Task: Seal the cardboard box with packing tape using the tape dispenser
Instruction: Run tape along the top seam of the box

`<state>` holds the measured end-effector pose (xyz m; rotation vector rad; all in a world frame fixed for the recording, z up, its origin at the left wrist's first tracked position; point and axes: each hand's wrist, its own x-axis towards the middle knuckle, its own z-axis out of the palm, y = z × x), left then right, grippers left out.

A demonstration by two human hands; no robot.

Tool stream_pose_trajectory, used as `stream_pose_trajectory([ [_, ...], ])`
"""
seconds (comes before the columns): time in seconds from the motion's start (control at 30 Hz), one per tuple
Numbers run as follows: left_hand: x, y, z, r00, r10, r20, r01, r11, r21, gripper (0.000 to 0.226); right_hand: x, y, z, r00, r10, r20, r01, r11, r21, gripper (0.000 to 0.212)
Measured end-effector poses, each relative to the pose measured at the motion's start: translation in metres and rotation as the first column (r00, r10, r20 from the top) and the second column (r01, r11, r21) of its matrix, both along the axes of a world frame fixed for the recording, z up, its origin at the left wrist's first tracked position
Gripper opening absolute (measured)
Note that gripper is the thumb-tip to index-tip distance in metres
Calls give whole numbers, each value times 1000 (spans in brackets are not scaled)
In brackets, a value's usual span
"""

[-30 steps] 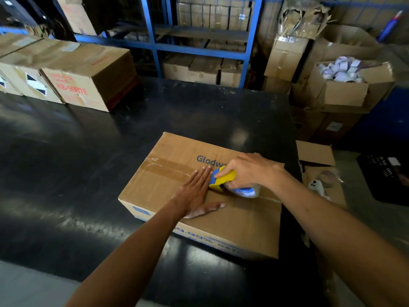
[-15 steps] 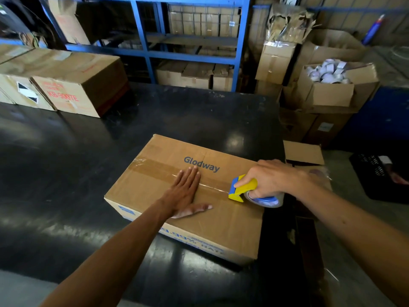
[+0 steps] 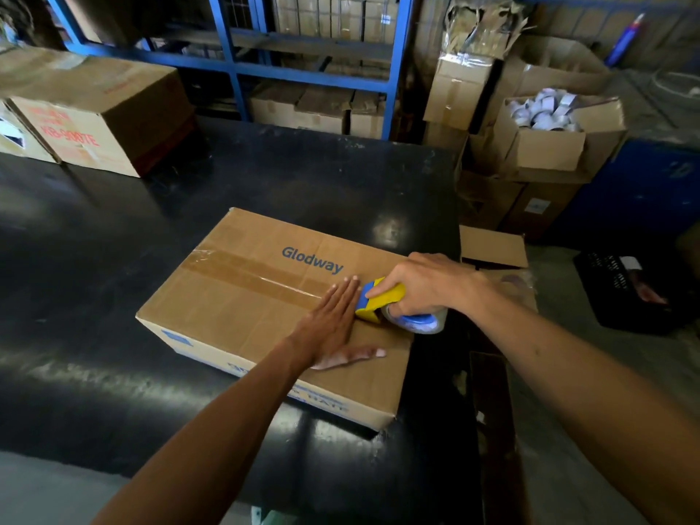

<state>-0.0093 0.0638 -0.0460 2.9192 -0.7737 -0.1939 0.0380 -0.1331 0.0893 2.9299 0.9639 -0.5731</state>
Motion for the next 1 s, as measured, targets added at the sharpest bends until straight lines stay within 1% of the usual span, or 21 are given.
stream_pose_trajectory([
  [0.2,-1,1,1,999,-4,33,4,1000,-4,130,-14,-24,4,1000,10,-19,-10,1000,24,45],
  [0.43,-1,3,2,1000,-20,-5,20,999,38,123,-46,-103,-17,994,-59,-96,61,998,20,51],
  [0.57,-2,-1,4,999,-50,-20,51,997,50,122,-53,-117,-34,992,-83,-92,89,994,61,55],
  [0.73,0,-1,9,997,-50,-53,53,996,75,122,-53,-121,-46,994,-102,-45,106,990,96,54],
  [0.8,-6,-16,12,997,-75,-37,78,993,88,123,-54,-123,-48,992,-116,-41,119,987,108,54],
  [0.9,-20,-61,5,985,-173,-9,173,983,59,121,-54,-123,-49,994,-106,-21,108,989,104,53],
  [1.0,-21,-79,-2,986,-161,39,158,985,63,109,-56,-126,-51,993,-116,-30,119,986,116,53],
])
